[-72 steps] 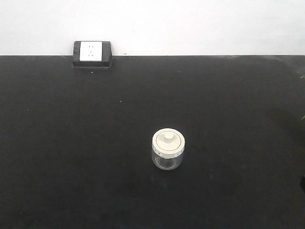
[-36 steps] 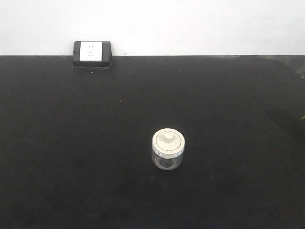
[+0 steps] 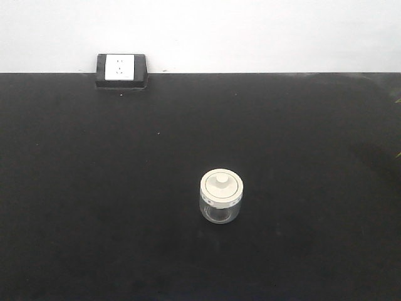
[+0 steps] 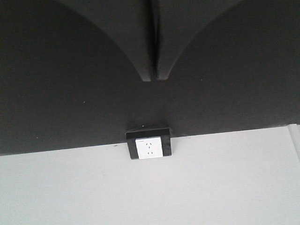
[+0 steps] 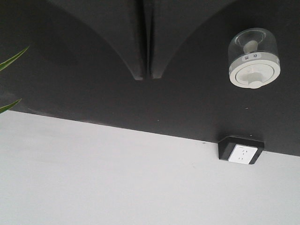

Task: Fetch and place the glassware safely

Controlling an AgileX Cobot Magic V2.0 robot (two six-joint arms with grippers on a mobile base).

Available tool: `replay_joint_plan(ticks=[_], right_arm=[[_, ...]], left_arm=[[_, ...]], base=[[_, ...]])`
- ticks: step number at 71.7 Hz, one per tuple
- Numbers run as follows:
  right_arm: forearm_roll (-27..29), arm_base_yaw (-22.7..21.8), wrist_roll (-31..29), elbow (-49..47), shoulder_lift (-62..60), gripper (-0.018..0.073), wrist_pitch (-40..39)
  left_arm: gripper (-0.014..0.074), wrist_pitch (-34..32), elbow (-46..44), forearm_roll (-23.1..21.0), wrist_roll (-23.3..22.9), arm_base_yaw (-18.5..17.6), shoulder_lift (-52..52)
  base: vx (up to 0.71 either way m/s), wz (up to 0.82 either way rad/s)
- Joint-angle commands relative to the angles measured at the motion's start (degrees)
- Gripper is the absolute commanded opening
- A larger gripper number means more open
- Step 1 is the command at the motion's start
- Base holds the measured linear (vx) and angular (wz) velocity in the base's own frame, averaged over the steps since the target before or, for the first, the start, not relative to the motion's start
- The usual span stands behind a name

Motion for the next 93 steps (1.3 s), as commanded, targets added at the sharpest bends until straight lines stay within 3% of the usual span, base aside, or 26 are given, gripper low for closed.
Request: replay_joint_plan(ticks=[1, 51, 72, 77, 93], right_arm=[[-0.9, 0.07, -0.04, -1.42, 0.72, -0.0008, -4.59], [-0.9, 0.07, -0.04, -1.42, 0.72, -0.0008, -4.59], [-0.9, 0.07, -0.04, -1.42, 0.72, -0.0008, -4.59], [-0.96, 0.07, -0.04, -1.42, 0.79, -0.0008, -4.59], [-0.91, 0.07, -0.04, -1.42, 0.84, -0.0008, -4.59]], left_arm=[[-0.0007, -4.21, -1.53, -0.45, -0.11, -0.28, 0.55], [-0.0007, -4.44, 2.11, -0.44, -0.31, -0.28, -2.74], [-0.0007, -8.17, 16.05, -0.44, -4.66, -0.28, -16.61], [-0.0007, -4.96, 15.67, -0.39, -6.48, -0.28, -17.3], [-0.0007, -5.67, 15.77, -0.33, -7.62, -0.22, -17.23]], base=[[0.0, 0.0], [0.0, 0.0], [0.0, 0.0], [0.0, 0.0], [0.0, 0.0]])
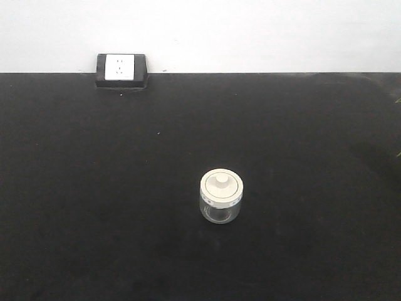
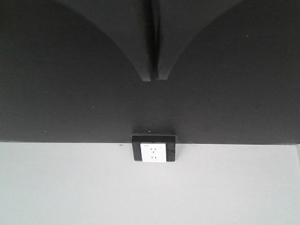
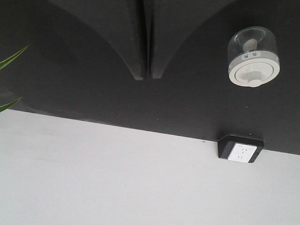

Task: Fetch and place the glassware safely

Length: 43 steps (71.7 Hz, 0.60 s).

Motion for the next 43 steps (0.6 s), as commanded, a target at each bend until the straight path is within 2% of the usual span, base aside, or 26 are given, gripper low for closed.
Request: replay_joint_plan(ticks=[1, 20, 43], right_arm=[[-0.86, 0.07, -0.16, -1.42, 0.84, -0.0008, -4.3], [-0.86, 0.07, -0.16, -1.42, 0.84, -0.0008, -4.3], [-0.86, 0.07, -0.16, -1.42, 0.84, -0.0008, -4.3]], left_arm=[[-0.0007, -4.62, 1.82, -0.26, -0.91, -0.22, -1.04], [-0.0007, -4.61, 1.82, 2.59, -0.91, -0.22, -1.04], [-0.0007, -4.55, 1.82, 2.54, -0.91, -0.22, -0.98]], base=[[0.0, 0.0], [0.0, 0.0], [0.0, 0.0]])
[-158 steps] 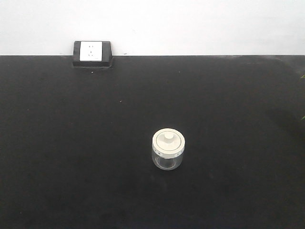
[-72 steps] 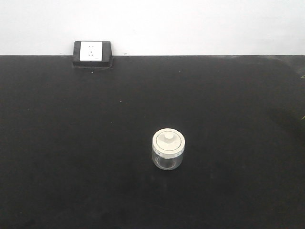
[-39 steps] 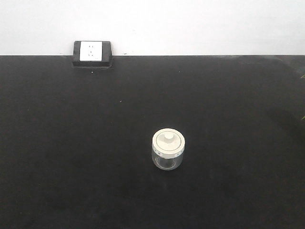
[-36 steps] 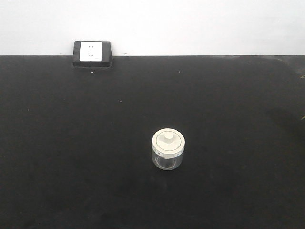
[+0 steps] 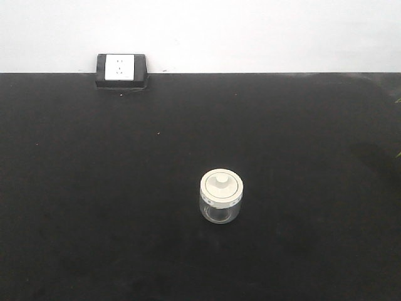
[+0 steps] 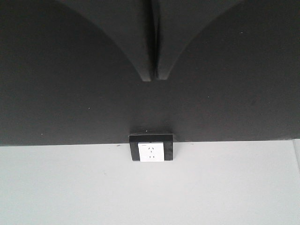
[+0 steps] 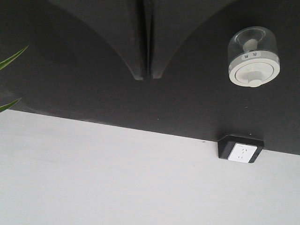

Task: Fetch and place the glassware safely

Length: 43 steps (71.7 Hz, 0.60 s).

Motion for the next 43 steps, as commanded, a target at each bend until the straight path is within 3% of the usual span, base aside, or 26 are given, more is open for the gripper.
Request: replay_joint_plan(ticks=[1, 43], right_arm=[[-0.86, 0.07, -0.16, -1.42, 0.84, -0.0008, -4.3], [-0.86, 0.07, -0.16, -1.42, 0.84, -0.0008, -4.3]], left_arm=[[-0.0007, -4.44, 1.82, -0.04, -0.54, -0.22, -0.98], [-0.0007, -4.44, 1.82, 0.02, -0.54, -0.22, -0.98]], base=[[0.0, 0.0], [0.0, 0.0]])
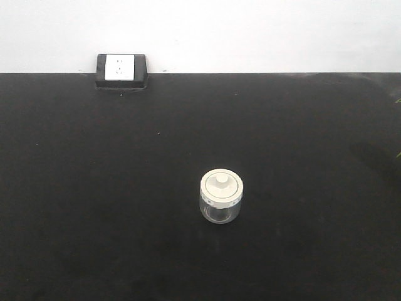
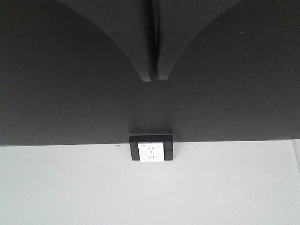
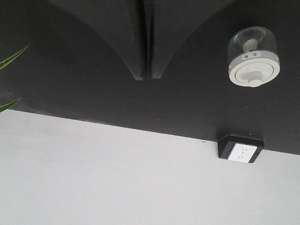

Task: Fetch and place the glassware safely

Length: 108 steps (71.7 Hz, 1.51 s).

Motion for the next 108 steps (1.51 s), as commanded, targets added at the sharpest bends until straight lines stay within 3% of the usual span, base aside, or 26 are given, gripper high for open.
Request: replay_joint_plan(ticks=[1, 29, 37, 46, 72, 78, 92, 108], right_arm=[[-0.86, 0.07, -0.16, -1.42, 0.84, -0.0008, -4.3], [0.31, -0.5, -1.04, -1.24, -0.5, -0.0008, -4.19], [3.4, -4.12, -4.39, -0.67, -0.5, -0.0008, -4.68], [6.66, -9.73, -8.09, 4.46, -1.5, -0.0008, -10.63], [11.32, -20.13, -7.05, 21.45, -5.58, -0.0008, -24.27], [11.29, -21.33, -6.15, 21.29, -5.58, -0.0008, -22.99], [9.9, -21.09, -5.96, 21.4, -5.62, -0.0008, -24.67], [8.98, -15.67, -6.28, 21.4, -5.62, -0.0008, -24.67]], left_arm=[[-0.0007, -4.44, 1.82, 0.02, -0.54, -0.22, -0.98], [-0.0007, -4.44, 1.82, 0.02, -0.54, -0.22, -0.98], [-0.0007, -4.44, 1.82, 0.02, -0.54, -0.22, -0.98], [-0.0007, -4.44, 1.82, 0.02, -0.54, -0.22, -0.98], [-0.0007, -4.27, 1.82, 0.02, -0.54, -0.22, -0.98], [-0.0007, -4.27, 1.82, 0.02, -0.54, -0.22, -0.98], [-0.0007, -4.27, 1.82, 0.02, -0.54, -0.22, -0.98], [-0.0007, -4.27, 1.82, 0.02, -0.54, -0.22, -0.98]], base=[[0.0, 0.0], [0.0, 0.0], [0.0, 0.0], [0.0, 0.0], [0.0, 0.0], [0.0, 0.0], [0.0, 0.0], [0.0, 0.0]])
